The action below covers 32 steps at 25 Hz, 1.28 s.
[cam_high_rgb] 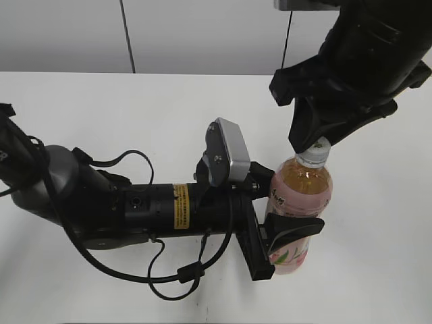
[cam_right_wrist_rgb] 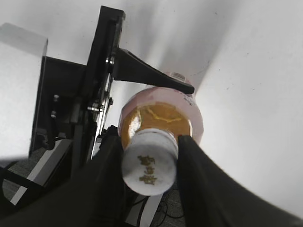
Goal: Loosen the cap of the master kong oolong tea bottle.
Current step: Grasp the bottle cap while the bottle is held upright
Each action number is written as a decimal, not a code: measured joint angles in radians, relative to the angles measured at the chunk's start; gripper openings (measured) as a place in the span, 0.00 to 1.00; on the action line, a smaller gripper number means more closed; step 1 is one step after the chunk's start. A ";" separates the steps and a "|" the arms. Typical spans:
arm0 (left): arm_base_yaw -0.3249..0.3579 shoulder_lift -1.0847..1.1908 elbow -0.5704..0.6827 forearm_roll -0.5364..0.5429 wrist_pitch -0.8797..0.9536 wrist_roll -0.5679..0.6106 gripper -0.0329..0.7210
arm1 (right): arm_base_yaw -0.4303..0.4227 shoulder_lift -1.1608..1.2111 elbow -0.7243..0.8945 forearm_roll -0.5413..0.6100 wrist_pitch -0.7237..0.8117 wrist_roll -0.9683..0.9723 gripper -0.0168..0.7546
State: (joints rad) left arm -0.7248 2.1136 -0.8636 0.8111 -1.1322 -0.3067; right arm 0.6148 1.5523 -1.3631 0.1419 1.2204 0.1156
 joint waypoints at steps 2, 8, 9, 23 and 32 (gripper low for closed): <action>0.000 0.000 0.000 0.000 0.000 0.000 0.58 | 0.000 0.000 0.000 0.000 0.000 -0.023 0.37; 0.000 0.000 0.000 -0.001 0.001 0.000 0.58 | 0.000 0.000 0.000 0.009 0.000 -0.260 0.37; 0.000 0.000 0.000 -0.001 0.001 0.000 0.58 | 0.000 0.000 0.000 0.010 0.000 -0.330 0.37; 0.000 0.000 0.000 -0.002 0.005 0.000 0.58 | 0.000 0.000 0.000 0.018 0.000 -1.231 0.37; 0.000 0.000 0.000 -0.004 0.005 0.000 0.58 | 0.000 0.000 0.000 0.013 0.000 -1.227 0.44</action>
State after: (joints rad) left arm -0.7248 2.1136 -0.8636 0.8068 -1.1273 -0.3067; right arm 0.6148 1.5523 -1.3631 0.1551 1.2204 -1.1113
